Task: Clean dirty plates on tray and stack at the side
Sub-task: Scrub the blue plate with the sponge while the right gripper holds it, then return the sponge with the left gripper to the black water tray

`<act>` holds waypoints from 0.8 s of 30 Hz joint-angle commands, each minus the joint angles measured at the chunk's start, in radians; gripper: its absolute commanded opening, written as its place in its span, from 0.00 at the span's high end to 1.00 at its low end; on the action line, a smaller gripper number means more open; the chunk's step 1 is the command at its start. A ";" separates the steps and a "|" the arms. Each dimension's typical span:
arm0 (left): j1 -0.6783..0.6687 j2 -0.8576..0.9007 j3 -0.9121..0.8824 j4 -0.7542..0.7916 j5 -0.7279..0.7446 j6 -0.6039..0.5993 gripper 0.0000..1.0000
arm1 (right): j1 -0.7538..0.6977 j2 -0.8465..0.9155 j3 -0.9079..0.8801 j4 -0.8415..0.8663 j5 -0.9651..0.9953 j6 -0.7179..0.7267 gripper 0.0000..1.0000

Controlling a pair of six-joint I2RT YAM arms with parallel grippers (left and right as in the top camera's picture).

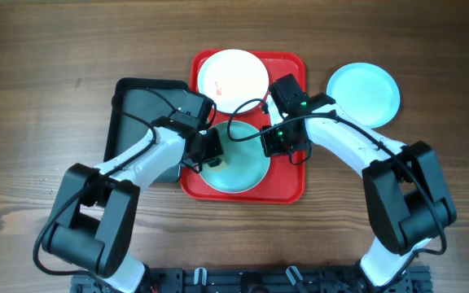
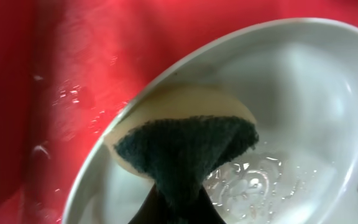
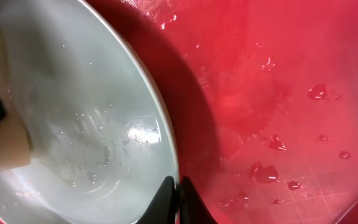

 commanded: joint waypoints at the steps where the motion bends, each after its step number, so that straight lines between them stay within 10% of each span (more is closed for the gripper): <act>1: -0.038 0.033 -0.006 0.046 0.122 0.013 0.96 | 0.009 -0.006 -0.002 0.004 -0.019 0.001 0.96; 11: -0.006 -0.135 0.042 0.044 0.201 0.074 0.96 | 0.009 -0.006 -0.002 0.002 -0.019 0.001 0.72; 24: 0.321 -0.500 0.061 -0.140 -0.261 0.116 0.96 | 0.009 0.000 -0.010 0.003 -0.019 0.030 0.71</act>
